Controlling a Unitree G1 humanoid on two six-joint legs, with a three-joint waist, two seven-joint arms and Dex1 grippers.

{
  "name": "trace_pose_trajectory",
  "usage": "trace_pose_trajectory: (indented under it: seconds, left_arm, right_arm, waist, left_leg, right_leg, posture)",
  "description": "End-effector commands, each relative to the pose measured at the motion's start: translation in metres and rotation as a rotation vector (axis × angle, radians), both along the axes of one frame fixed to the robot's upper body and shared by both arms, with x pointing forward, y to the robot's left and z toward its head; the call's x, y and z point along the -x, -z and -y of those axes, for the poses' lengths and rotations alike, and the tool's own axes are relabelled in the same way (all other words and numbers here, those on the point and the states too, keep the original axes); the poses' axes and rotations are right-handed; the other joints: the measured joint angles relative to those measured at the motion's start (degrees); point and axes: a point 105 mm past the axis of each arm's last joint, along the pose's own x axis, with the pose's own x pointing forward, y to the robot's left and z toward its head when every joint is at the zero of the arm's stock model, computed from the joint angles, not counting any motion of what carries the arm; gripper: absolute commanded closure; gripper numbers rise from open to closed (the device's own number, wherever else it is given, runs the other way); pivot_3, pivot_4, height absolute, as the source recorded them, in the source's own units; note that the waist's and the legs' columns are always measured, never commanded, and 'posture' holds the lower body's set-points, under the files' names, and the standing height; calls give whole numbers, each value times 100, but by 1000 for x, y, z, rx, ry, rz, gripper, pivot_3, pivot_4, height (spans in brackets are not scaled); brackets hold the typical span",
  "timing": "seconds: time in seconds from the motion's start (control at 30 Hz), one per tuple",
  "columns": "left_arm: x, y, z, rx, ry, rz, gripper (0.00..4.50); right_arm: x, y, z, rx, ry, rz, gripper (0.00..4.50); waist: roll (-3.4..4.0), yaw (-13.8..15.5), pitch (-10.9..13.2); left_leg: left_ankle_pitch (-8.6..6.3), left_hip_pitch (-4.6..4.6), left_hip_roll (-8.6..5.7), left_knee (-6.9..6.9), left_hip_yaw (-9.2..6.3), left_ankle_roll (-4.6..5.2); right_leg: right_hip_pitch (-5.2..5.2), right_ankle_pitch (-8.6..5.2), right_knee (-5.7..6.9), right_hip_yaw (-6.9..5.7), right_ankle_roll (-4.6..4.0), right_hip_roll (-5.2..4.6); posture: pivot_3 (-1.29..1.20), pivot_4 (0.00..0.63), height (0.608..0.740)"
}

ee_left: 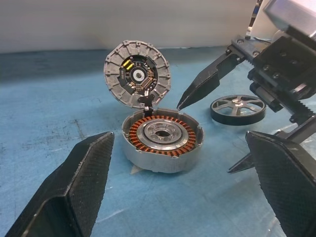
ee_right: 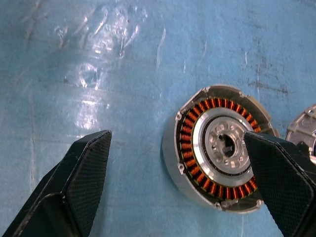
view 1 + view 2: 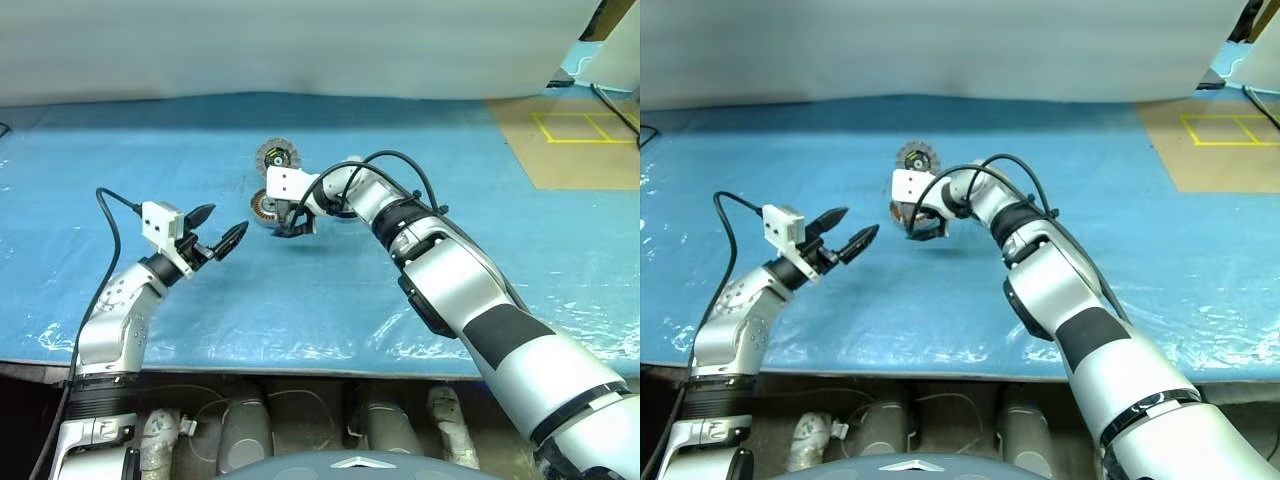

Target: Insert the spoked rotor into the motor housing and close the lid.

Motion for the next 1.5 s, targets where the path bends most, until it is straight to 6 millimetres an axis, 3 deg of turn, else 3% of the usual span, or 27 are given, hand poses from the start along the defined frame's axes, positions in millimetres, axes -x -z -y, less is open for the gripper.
trace_pose_trajectory:
  seconds: [0.03, 0.3, 0.6, 0.8, 0.9, 1.07, 1.17, 1.23, 1.4, 1.5]
  left_arm:
    - [3, -13, 3, 6, -1, 50, 0]
    - [9, -13, 8, 6, 5, 44, 0]
    - [5, -15, 16, -3, 34, 40, 0]
    - [-9, -45, 16, 55, 80, 71, 0]
    - [-20, -60, 18, 36, 164, 61, 0]
    - [-40, -65, 29, -217, 334, 49, 0]
    - [-50, -60, 40, -372, 431, 37, 0]
    - [-54, -53, 46, -468, 505, 27, 0]
    - [-69, -25, 50, -714, 602, -35, 0]
    - [-82, -25, 59, -834, 597, 3, 0]
  right_arm:
    - [-3, -13, -15, -35, 4, 77, 14]
    - [-4, -10, -23, -94, 66, 79, 14]
    - [-3, 15, -15, -161, 156, -39, 14]
    - [-6, -51, -15, -487, 115, -167, 14]
    - [-1, -65, 6, -554, 21, -205, 14]
    - [10, -33, 63, -601, 99, -231, 14]
    - [23, -14, 99, -658, 272, -175, 14]
    - [37, -14, 117, -735, 371, -159, 14]
    - [70, -22, 137, -905, 533, -168, 14]
    - [91, -25, 144, -986, 588, -195, 14]
  waist:
    - [0, 0, 0]
    - [1, -11, 1]
    - [1, -1, 1]
    - [3, 0, 1]
    - [2, 16, 1]
    - [-7, 171, -4]
    - [-5, 246, -2]
    - [-2, 293, 0]
    - [-4, 268, 2]
    - [-6, 352, 1]
  left_leg:
    - [0, 1, 1, 1, 1, 0]
    - [0, -2, 4, 2, 11, -1]
    - [-1, 3, 7, 7, 11, -1]
    - [0, 1, 8, 12, 12, -1]
    - [0, 1, 7, 16, 12, 0]
    - [1, 22, -3, 19, 11, 1]
    - [3, 19, -23, 14, 10, 3]
    - [4, 16, -35, 10, 9, 2]
    - [3, 44, -42, -8, 10, -1]
    - [3, 71, -48, -36, 10, -2]
  right_leg:
    - [0, 0, 1, 0, 0, 0]
    - [-1, -3, -7, 4, -5, 2]
    - [2, -3, 0, 4, -5, 2]
    - [1, -3, 4, 4, -5, 3]
    - [2, -3, 6, 4, -5, 3]
    - [30, -3, -4, 3, -5, 1]
    - [30, -5, -6, 7, 1, 0]
    - [21, -5, -5, 10, 4, 1]
    - [26, -5, -6, 21, 16, 3]
    - [51, -34, -17, 24, 63, 1]
  posture:
    - [0, 150, 740]
    - [0, 150, 740]
    - [0, 150, 740]
    - [0, 150, 740]
    - [0, 150, 740]
    - [0, 150, 740]
    - [0, 150, 740]
    - [0, 150, 740]
    - [0, 150, 740]
    - [0, 150, 740]
